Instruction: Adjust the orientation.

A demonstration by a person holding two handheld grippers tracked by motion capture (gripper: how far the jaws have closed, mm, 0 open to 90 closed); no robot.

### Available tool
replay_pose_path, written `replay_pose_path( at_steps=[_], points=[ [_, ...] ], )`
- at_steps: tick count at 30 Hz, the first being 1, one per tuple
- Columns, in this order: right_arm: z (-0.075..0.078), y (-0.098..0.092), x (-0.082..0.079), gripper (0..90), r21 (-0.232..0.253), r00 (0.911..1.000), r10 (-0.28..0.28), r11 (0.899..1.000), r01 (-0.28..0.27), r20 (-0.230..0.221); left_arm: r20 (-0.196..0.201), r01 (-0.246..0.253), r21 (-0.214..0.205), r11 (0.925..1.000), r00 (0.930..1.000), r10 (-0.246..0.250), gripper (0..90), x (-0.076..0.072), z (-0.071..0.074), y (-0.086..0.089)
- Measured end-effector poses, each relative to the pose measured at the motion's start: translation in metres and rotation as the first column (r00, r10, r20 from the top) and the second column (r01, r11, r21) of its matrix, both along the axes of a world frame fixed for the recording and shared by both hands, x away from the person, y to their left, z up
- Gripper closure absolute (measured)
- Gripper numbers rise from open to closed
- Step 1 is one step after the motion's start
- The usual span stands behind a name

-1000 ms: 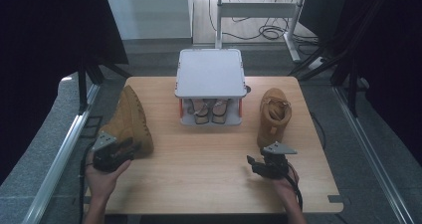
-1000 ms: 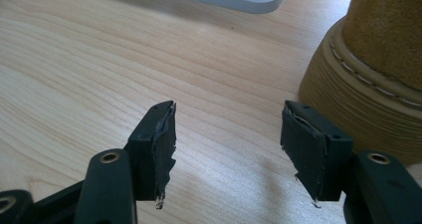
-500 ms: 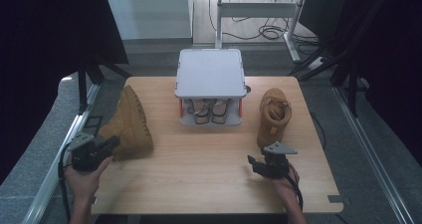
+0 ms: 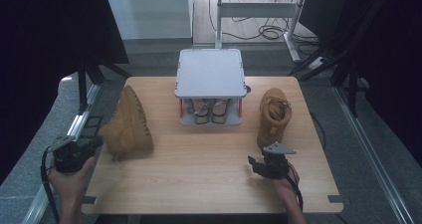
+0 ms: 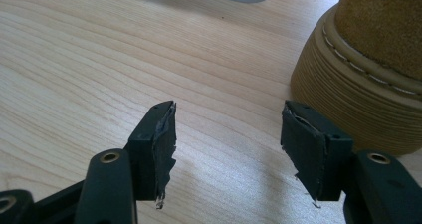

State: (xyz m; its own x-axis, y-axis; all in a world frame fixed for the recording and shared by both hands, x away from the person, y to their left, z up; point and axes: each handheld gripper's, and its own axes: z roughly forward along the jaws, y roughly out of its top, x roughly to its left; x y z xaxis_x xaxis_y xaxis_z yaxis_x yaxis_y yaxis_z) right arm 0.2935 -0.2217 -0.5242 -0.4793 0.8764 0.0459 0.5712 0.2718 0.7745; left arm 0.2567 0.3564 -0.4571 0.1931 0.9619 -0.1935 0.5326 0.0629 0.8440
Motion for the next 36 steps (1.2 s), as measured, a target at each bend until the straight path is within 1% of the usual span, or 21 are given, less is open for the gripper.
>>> replay_pose_path(
  at_steps=[2, 6, 9, 13, 17, 20, 21, 26, 29, 31, 33, 35, 36],
  points=[
    [0.0, -0.001, 0.0, 38.7, -0.006, 1.0, -0.001, 1.0, 0.001, 0.0, -0.009, -0.006, -0.003, 1.0, 0.9999, 0.006, 88.0, 0.002, -0.005, 0.003],
    [-0.001, -0.001, 0.0, 38.7, -0.008, 1.0, -0.004, 1.0, 0.004, 0.0, -0.043, -0.025, -0.017, 0.9995, 0.9988, 0.025, 88.3, 0.008, -0.018, 0.01],
    [-0.001, -0.001, 0.001, 38.7, -0.008, 1.0, -0.007, 1.0, 0.007, -0.003, -0.056, -0.038, -0.009, 0.9992, 0.9978, 0.037, 88.4, 0.01, -0.023, 0.014],
    [-0.003, -0.002, 0.002, 38.6, -0.011, 1.0, -0.008, 1.0, 0.007, -0.005, -0.062, -0.039, -0.011, 0.9992, 0.9974, 0.038, 88.4, 0.012, -0.028, 0.017],
    [-0.003, -0.002, 0.001, 38.7, -0.01, 1.0, -0.007, 1.0, 0.007, -0.005, -0.09, -0.051, -0.014, 0.9986, 0.9947, 0.05, 88.5, 0.016, -0.039, 0.021],
    [-0.003, -0.002, 0.001, 38.6, -0.012, 1.0, -0.008, 1.0, 0.008, -0.005, -0.117, -0.046, -0.018, 0.9988, 0.9921, 0.044, 88.3, 0.02, -0.048, 0.021],
    [-0.003, -0.002, 0.002, 38.6, -0.012, 1.0, -0.008, 1.0, 0.008, -0.005, -0.119, -0.046, -0.022, 0.9987, 0.992, 0.043, 88.4, 0.021, -0.05, 0.021],
    [-0.005, -0.001, 0.002, 38.4, -0.031, 1.0, -0.003, 1.0, 0.003, -0.006, -0.14, -0.031, -0.01, 0.9995, 0.9898, 0.03, 88.8, 0.026, -0.056, 0.017],
    [-0.004, 0.0, 0.001, 38.4, -0.031, 1.0, -0.003, 1.0, 0.003, -0.006, -0.139, -0.028, -0.02, 0.9994, 0.99, 0.025, 89.1, 0.026, -0.058, 0.017],
    [-0.004, 0.0, 0.002, 38.4, -0.031, 1.0, -0.004, 1.0, 0.004, -0.006, -0.135, -0.012, -0.046, 0.9989, 0.9908, 0.006, 89.3, 0.027, -0.059, 0.017],
    [-0.004, 0.0, 0.002, 38.4, -0.032, 1.0, -0.004, 0.999, 0.004, -0.006, -0.134, -0.002, -0.06, 0.9982, 0.9909, -0.006, 89.4, 0.028, -0.059, 0.016],
    [-0.005, 0.0, 0.002, 38.4, -0.035, 1.0, -0.003, 0.999, 0.003, -0.006, -0.136, 0.009, -0.058, 0.9983, 0.9906, -0.017, 89.4, 0.028, -0.059, 0.014],
    [-0.005, 0.001, 0.002, 38.4, -0.036, 1.0, -0.002, 0.999, 0.002, -0.006, -0.137, 0.007, -0.055, 0.9985, 0.9905, -0.014, 89.4, 0.029, -0.06, 0.013]
  ],
)
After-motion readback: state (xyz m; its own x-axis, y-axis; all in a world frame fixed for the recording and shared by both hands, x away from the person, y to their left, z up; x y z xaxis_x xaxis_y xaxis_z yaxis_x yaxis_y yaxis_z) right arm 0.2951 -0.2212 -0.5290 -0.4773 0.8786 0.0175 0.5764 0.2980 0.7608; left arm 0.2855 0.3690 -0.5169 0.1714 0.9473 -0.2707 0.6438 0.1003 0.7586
